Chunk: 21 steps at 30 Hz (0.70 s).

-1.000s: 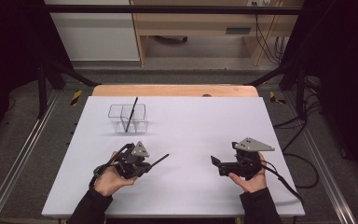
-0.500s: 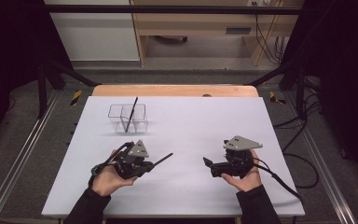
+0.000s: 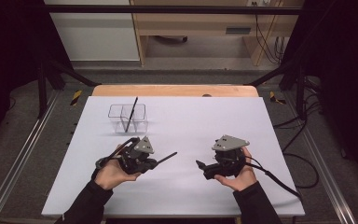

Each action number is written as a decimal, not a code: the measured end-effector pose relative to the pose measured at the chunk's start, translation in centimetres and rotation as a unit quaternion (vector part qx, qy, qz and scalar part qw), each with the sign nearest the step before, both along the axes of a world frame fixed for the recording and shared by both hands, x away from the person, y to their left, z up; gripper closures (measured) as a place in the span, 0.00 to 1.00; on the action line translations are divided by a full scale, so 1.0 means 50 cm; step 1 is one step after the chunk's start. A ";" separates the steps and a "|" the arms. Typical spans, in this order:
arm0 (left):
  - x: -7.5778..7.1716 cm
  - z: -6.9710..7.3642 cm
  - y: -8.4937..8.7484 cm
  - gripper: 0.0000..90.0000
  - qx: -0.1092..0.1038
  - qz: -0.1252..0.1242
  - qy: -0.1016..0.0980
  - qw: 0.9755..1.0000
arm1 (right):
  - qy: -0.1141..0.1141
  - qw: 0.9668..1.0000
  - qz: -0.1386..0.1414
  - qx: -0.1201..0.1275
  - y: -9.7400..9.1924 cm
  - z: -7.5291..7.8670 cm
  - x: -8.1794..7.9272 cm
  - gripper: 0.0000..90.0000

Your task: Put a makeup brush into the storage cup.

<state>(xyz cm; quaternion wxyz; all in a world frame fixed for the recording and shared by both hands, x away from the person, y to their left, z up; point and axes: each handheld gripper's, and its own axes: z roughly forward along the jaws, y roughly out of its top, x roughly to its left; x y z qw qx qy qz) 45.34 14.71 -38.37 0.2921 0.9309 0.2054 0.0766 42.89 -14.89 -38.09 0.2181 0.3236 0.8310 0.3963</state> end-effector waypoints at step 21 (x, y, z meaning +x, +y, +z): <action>0.011 0.009 -0.027 0.93 0.004 -0.038 0.013 0.999 | 0.004 0.992 0.083 -0.096 0.056 0.013 0.004 0.09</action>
